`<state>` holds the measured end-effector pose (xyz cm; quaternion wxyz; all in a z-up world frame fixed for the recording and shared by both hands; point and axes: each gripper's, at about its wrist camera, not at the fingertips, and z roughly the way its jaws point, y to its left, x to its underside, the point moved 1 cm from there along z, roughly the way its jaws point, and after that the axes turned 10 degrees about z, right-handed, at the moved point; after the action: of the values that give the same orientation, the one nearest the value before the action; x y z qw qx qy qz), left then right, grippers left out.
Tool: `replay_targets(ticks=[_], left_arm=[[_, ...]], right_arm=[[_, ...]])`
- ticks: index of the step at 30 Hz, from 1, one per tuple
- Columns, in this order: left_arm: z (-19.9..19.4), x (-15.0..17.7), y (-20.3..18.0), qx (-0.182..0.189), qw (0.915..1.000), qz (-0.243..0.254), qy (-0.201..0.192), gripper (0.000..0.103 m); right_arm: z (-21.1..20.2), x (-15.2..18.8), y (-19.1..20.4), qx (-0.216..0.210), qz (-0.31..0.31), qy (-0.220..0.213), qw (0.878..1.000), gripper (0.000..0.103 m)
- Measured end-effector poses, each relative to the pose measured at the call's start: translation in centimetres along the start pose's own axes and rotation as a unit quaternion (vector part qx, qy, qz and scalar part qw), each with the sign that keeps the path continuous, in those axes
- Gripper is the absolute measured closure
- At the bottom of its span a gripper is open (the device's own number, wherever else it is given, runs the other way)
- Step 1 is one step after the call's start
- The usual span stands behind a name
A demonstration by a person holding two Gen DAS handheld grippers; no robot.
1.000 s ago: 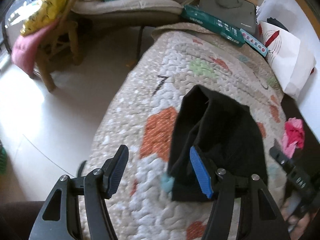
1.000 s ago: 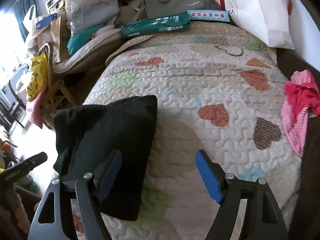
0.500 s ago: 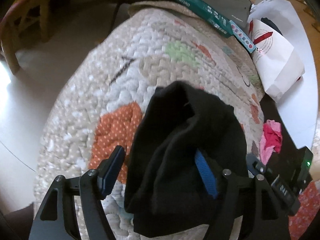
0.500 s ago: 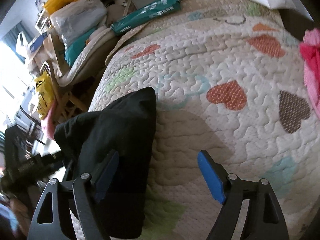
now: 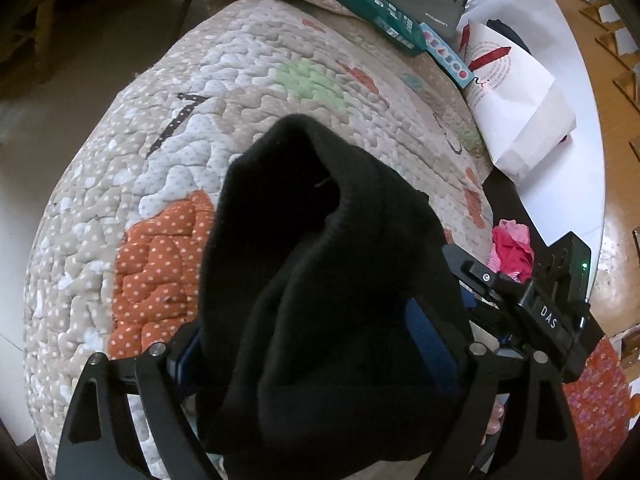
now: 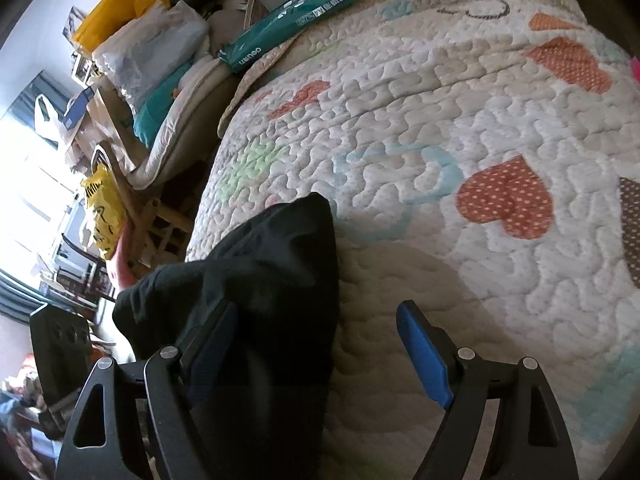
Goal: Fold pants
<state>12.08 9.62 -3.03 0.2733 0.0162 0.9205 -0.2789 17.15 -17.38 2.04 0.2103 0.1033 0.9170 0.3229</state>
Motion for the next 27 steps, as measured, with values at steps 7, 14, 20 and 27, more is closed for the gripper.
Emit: replay_targets(ticks=[7, 14, 20, 27], left_arm=[[-0.5, -0.1, 1.1, -0.009, 0.9996, -0.026, -0.002, 0.048], [-1.6, -0.1, 0.1, -0.007, 0.9995, -0.025, -0.018, 0.061], [-2.4, -0.3, -0.4, 0.021, 0.9988, -0.034, -0.028, 0.067], [-3.9, -3.3, -1.9, 0.021, 0.9983, -0.022, -0.05, 0.067]], right_arm=[[2.0, 1.0, 0.7, -0.051, 0.022, 0.038, 0.998, 0.017], [1.9, 1.3, 3.1, -0.053, -0.012, 0.053, 0.997, 0.053], [-0.5, 1.1, 6.0, -0.057, -0.061, 0.043, 0.996, 0.066], [-2.7, -0.2, 9.2, -0.044, -0.108, 0.016, 0.993, 0.068]])
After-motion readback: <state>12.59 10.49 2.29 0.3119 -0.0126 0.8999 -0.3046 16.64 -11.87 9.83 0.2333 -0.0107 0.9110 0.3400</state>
